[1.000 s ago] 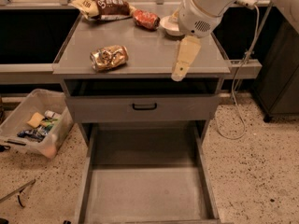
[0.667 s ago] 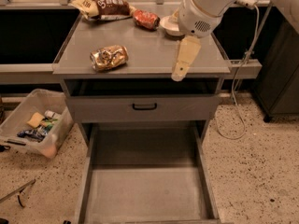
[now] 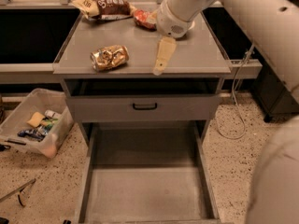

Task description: Place orange can into middle drawer

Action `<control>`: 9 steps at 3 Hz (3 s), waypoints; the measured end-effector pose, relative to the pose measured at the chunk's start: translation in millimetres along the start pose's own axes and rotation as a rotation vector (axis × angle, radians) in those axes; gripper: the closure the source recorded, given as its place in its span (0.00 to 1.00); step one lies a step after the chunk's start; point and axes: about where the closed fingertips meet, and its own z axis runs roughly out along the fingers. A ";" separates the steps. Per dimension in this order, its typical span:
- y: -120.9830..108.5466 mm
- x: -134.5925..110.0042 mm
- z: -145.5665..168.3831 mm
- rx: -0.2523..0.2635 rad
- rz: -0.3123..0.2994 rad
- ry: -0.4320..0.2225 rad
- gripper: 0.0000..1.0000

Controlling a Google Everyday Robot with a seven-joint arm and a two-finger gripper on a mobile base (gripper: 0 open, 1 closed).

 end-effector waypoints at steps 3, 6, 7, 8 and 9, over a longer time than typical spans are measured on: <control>-62.9 -79.5 97.5 -0.018 -0.179 -0.153 0.00; -64.7 -106.6 121.0 -0.079 -0.199 -0.192 0.00; -59.0 -102.6 136.1 -0.115 -0.181 -0.206 0.00; -52.5 -100.1 146.9 -0.157 -0.164 -0.208 0.00; -52.3 -100.1 147.2 -0.158 -0.164 -0.208 0.19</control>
Offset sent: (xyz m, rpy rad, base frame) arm 0.0894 0.1283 -0.0196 0.1112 -0.0952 0.2573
